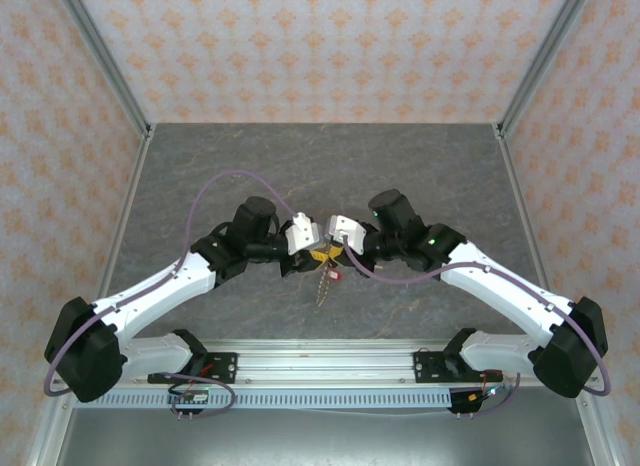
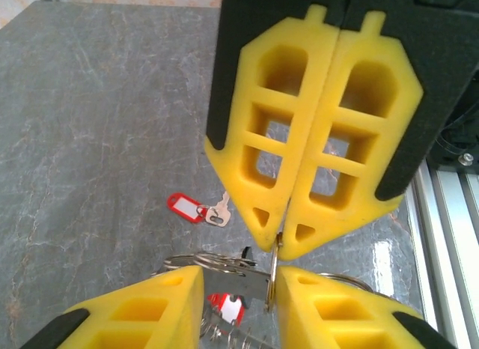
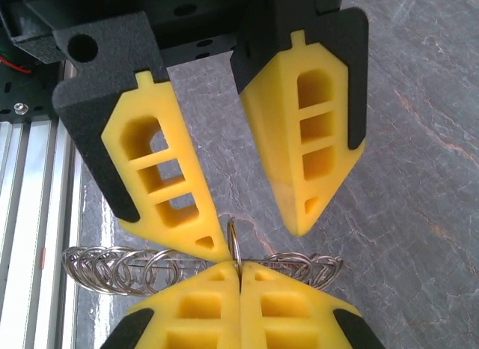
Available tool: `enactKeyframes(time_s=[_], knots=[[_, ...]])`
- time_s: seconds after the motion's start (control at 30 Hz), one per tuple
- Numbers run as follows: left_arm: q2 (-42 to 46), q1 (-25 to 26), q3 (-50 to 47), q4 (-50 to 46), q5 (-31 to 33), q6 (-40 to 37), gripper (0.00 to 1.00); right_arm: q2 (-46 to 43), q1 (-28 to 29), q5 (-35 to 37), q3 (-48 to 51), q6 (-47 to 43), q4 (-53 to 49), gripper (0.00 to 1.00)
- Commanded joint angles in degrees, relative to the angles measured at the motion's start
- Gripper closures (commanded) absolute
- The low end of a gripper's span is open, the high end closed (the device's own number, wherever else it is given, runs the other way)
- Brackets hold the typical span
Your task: Put the keys on the keyring
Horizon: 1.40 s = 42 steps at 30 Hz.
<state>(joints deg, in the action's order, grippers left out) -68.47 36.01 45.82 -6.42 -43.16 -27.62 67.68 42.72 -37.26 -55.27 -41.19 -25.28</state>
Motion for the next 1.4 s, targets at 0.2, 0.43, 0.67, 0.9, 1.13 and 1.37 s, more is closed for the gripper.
enactKeyframes(time_s=[0.2, 0.43, 0.67, 0.9, 1.13, 1.37], knots=[[-2.96, 0.64, 4.37, -5.83, -3.51, -4.11, 0.79, -0.83, 0.35, -3.55, 0.06, 1.33, 6.82, 1.00], [-4.69, 1.06, 5.04, -8.53, -3.04, -6.26, 0.90, -1.12, 0.35, -4.41, 0.75, 1.86, 7.89, 1.00], [-5.27, 1.32, 4.04, -6.22, 0.56, -5.50, 1.00, -2.26, 0.42, -4.45, 2.38, 2.67, 8.23, 1.00], [-3.27, 1.26, -2.10, 7.86, 2.19, 1.72, 1.00, -10.61, -0.42, 5.65, 10.59, 13.11, 15.59, 0.77], [-3.25, 1.17, -6.82, 17.89, 0.84, 6.69, 1.00, -11.30, -8.43, 20.49, 13.98, 38.41, 12.11, 0.80], [-4.10, 1.17, -9.08, 21.15, 1.15, 7.84, 1.00, -5.19, -9.41, 22.36, 14.95, 52.04, 7.50, 0.75]])
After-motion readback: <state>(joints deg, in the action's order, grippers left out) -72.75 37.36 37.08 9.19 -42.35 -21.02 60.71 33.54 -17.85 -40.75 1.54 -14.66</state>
